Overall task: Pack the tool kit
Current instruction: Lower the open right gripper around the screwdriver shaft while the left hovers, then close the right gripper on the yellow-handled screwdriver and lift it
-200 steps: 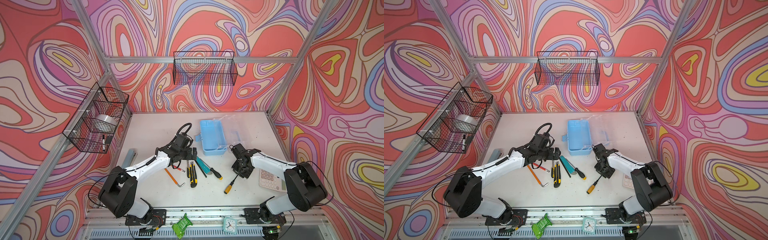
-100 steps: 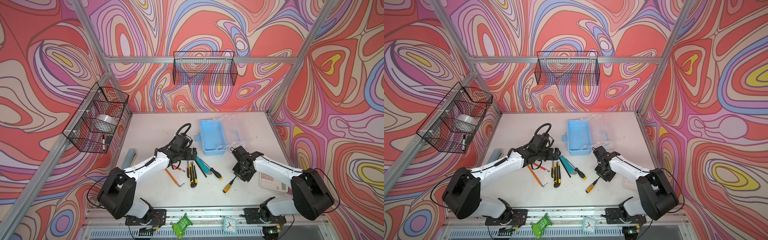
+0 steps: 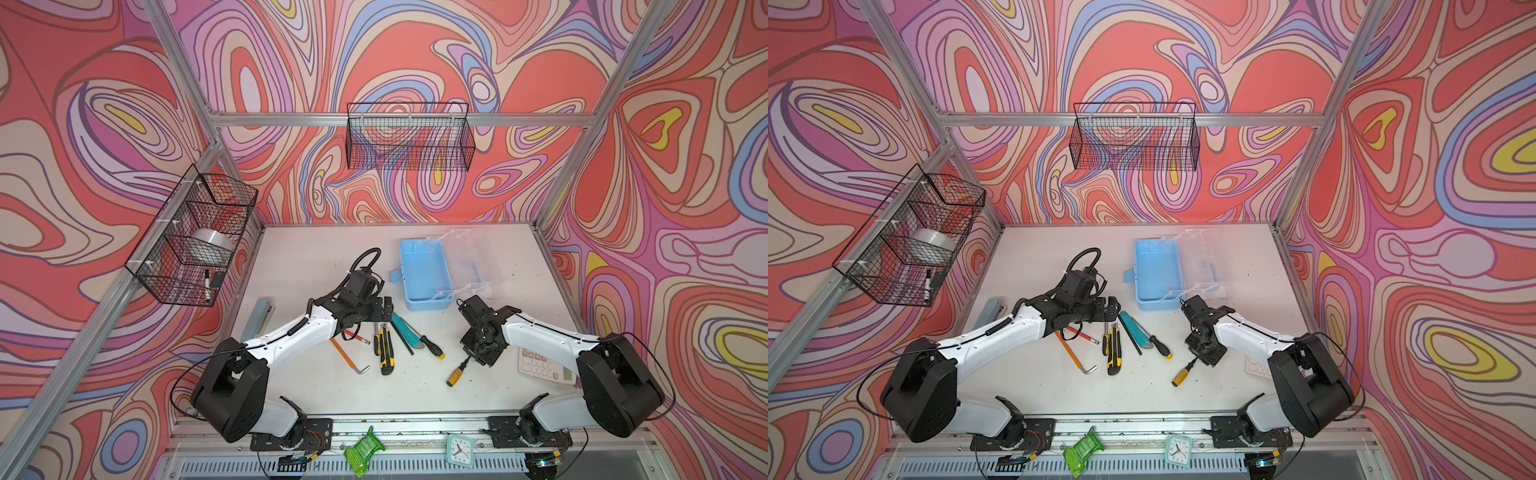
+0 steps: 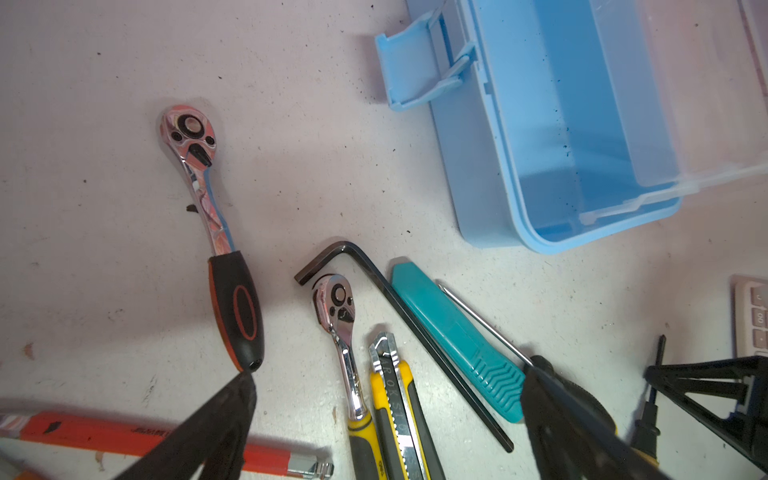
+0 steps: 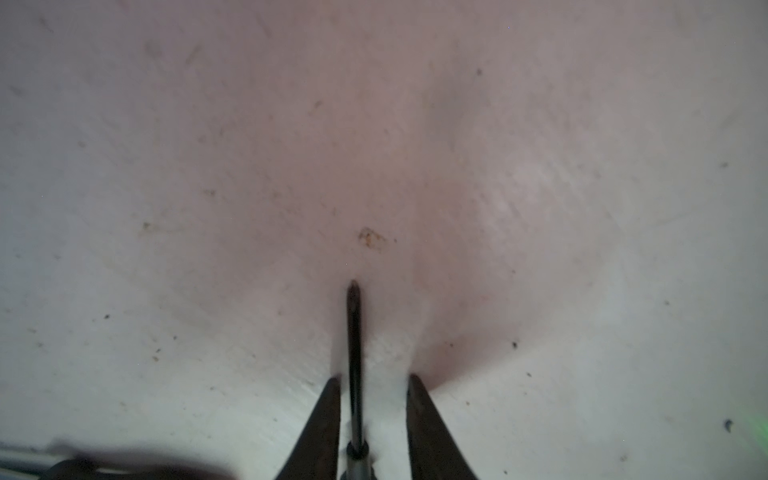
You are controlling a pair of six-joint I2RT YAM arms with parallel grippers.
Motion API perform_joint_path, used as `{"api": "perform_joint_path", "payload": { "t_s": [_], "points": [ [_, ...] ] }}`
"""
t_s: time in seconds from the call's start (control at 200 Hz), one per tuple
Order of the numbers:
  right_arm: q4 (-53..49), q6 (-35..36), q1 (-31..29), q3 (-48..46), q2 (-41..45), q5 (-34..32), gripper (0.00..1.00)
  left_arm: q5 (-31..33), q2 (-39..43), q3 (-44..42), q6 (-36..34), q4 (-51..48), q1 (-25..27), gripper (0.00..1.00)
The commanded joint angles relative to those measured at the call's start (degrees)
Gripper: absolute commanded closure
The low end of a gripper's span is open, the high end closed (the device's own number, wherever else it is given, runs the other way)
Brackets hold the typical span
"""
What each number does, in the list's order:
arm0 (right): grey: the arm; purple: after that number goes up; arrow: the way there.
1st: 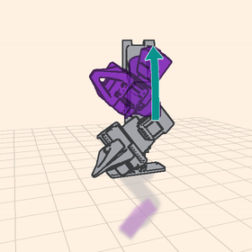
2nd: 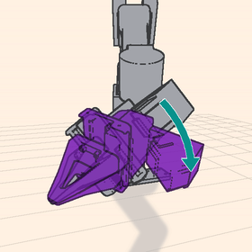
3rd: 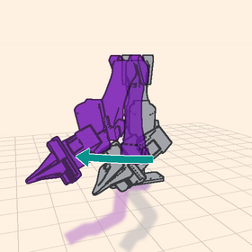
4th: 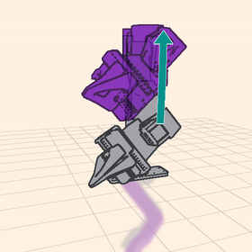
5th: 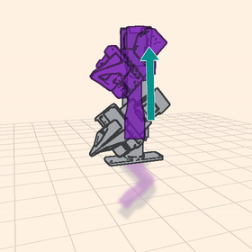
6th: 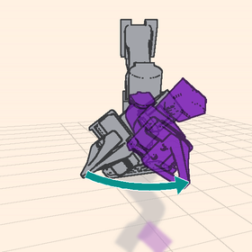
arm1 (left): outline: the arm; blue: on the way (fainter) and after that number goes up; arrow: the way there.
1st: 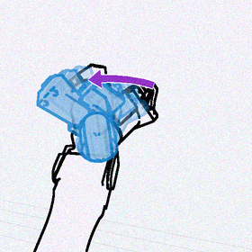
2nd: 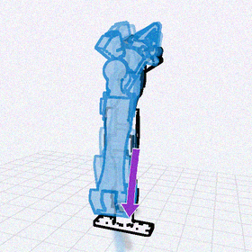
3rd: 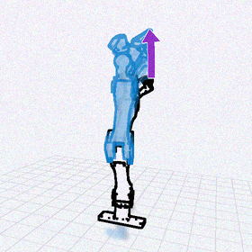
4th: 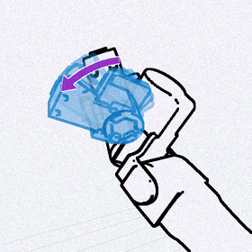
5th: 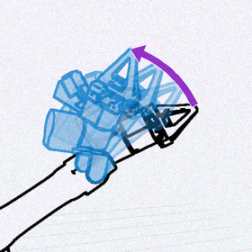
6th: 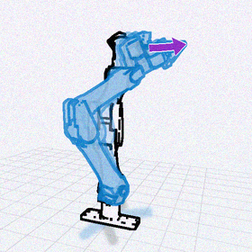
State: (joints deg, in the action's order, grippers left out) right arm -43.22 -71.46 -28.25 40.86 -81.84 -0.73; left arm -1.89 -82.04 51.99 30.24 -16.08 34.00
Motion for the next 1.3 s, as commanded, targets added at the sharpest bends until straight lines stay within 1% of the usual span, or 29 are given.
{"api": "perform_joint_path", "payload": {
  "t_s": [0.0,0.095,0.31,0.431,0.511,0.716,0.896,1.127,1.297],
  "points": [
    [0.5,-1.9,-1.2,-2.2,-1.3,0.8,0.74,0.5,1.3,-0.7,0.3,-0.3,-0.4,0.00],
    [0.9,-2.4,-1.4,-2.8,-1.5,0.7,0.77,0.9,1.4,-0.9,0.2,-0.3,-0.4,0.00],
    [1.7,-1.6,-1.3,-2.3,-3.8,-0.2,0.89,0.6,0.9,-0.4,0.0,-0.9,-0.4,0.00],
    [3.1,-1.2,-0.4,-3.3,-4.2,-0.5,0.94,0.8,1.2,-0.5,-0.2,-1.2,-0.4,0.00],
    [4.2,-1.7,0.6,-4.2,-3.3,-0.8,1.00,1.0,1.1,-0.7,-0.3,-1.3,-0.4,0.00],
    [2.7,0.1,3.4,-3.4,0.7,-4.1,1.00,1.1,1.0,-0.7,-0.4,-1.5,-0.4,0.00],
    [-1.5,3.3,5.2,0.4,4.6,-8.2,1.00,1.0,0.8,-0.6,-0.3,-1.3,-0.4,0.00],
    [-5.1,13.2,11.6,4.9,8.5,-11.8,1.00,0.8,0.9,-0.7,-0.4,-1.3,-0.4,0.00],
    [-2.4,20.1,18.7,5.8,10.8,-10.5,1.00,0.7,0.8,-0.6,-0.5,-1.3,-0.4,0.00]
  ]
}}
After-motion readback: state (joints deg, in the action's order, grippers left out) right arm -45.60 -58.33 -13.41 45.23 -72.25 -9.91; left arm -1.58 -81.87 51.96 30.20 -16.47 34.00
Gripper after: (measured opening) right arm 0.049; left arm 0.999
